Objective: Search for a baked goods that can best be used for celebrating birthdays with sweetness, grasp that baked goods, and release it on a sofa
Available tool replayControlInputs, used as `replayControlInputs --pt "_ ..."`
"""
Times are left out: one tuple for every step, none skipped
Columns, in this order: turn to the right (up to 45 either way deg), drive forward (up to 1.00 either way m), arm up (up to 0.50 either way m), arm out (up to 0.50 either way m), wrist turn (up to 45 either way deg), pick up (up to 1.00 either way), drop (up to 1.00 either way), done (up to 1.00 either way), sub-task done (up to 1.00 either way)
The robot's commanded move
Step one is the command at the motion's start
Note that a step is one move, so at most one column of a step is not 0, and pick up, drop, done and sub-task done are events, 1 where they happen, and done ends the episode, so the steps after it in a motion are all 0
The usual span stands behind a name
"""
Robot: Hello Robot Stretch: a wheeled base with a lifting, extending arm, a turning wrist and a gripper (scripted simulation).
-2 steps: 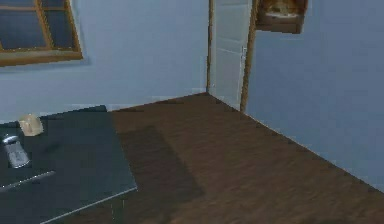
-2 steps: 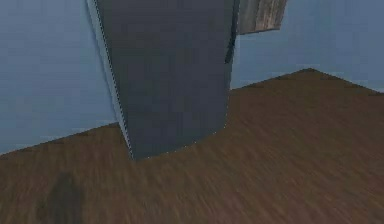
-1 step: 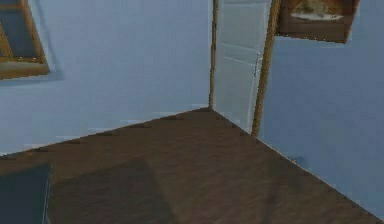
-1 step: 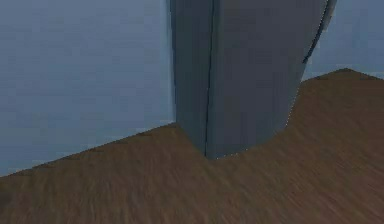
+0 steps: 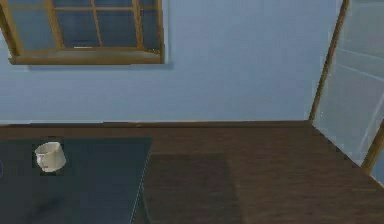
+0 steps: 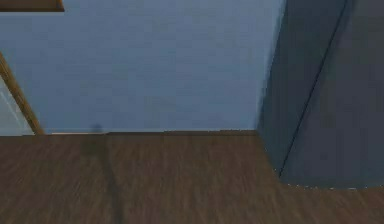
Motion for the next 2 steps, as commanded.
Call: replayControlInputs --pt "0.0 1.0 0.0 0.0 0.0 0.0 0.0 0.0 0.0" --pt "0.0 0.2 0.0 0.0 0.0 0.0 0.0 0.0 0.0"
